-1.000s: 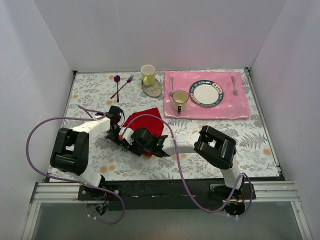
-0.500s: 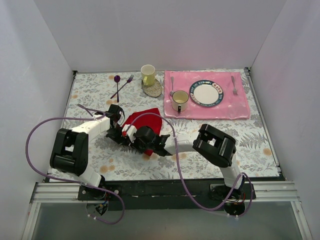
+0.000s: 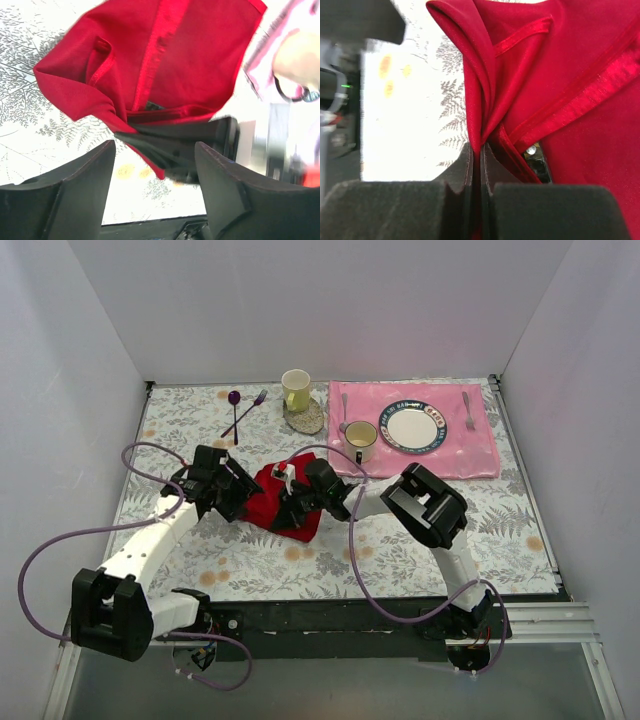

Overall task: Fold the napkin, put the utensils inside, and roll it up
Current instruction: Roll the napkin with the utensil

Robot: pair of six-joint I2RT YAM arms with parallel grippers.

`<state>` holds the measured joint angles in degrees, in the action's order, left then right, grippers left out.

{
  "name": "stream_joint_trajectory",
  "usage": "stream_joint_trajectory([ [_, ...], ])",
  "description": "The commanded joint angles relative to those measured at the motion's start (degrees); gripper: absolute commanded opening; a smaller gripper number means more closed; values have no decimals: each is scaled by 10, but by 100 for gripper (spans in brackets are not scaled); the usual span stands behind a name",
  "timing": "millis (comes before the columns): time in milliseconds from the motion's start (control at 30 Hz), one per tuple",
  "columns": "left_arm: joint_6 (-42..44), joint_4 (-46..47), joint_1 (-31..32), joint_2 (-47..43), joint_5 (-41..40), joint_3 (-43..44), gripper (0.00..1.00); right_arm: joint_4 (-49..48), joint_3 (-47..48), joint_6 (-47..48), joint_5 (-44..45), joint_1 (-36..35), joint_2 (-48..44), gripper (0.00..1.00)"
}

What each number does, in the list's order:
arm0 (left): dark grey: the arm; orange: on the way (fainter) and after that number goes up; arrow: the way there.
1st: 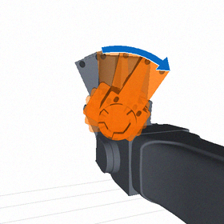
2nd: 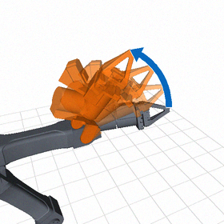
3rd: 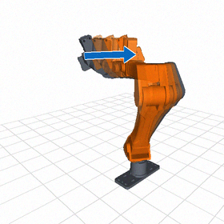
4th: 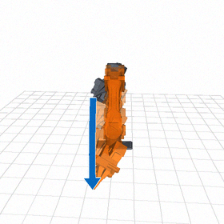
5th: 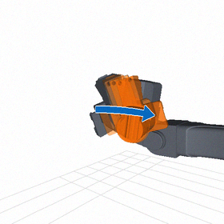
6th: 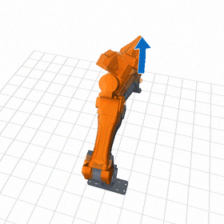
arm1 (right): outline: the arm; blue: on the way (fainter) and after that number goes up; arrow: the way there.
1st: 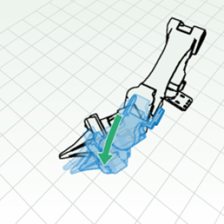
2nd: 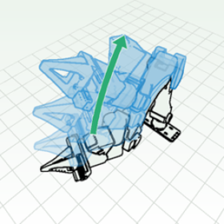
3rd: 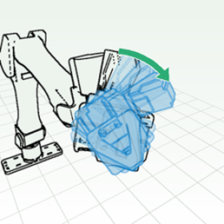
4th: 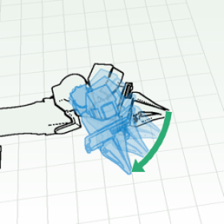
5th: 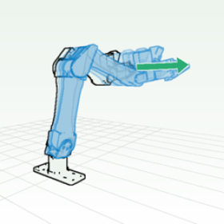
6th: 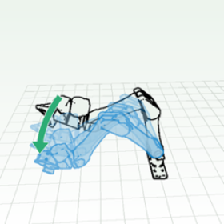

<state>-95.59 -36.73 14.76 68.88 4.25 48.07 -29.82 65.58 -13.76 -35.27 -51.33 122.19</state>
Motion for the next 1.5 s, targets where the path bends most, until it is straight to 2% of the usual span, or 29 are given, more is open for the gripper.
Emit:
stream_joint_trajectory([
  [0, 11, 16, 2, -28, 29, -41, 61, 30, -26, -110, -116, 32, 69, 1],
  [133, -6, 57, 3, -46, 68, -81, 60, -51, -42, -188, -157, 48, 98, 1],
  [167, -10, 64, 2, -45, 73, -88, 59, -99, -48, -206, -163, 51, 103, 1],
  [200, -13, 72, 2, -39, 77, -89, 56, -122, -58, -243, -174, 55, 107, 1],
  [233, -14, 75, 3, -34, 85, -90, 52, -136, -59, -250, -176, 58, 114, 1],
  [367, -16, 110, 3, -10, 108, -104, 53, -171, -67, -275, -179, 64, 124, 1],
  [533, 8, 106, 2, 31, 110, -91, 56, -92, -59, -212, -156, 67, 111, 1],
  [767, 51, 32, 3, -1, 44, -54, 63, 32, -33, -123, -112, 66, 90, 1],
  [900, 24, -19, 2, 38, 46, -47, 59, 85, -20, -75, -74, 64, 79, 1],
  [1067, 16, 7, 3, 63, 41, -44, 59, 154, 4, -29, -35, 55, 70, 1],
  [1233, 50, -8, 2, 98, 3, -11, 58, 176, 17, 0, -13, 50, 68, 1],
  [1367, 79, -24, 3, 136, -61, 11, 55, 180, 15, 7, -6, 49, 67, 1],
  [1467, 95, -17, 2, 151, -77, 16, 41, 186, 16, 15, 3, 47, 66, 1],
])
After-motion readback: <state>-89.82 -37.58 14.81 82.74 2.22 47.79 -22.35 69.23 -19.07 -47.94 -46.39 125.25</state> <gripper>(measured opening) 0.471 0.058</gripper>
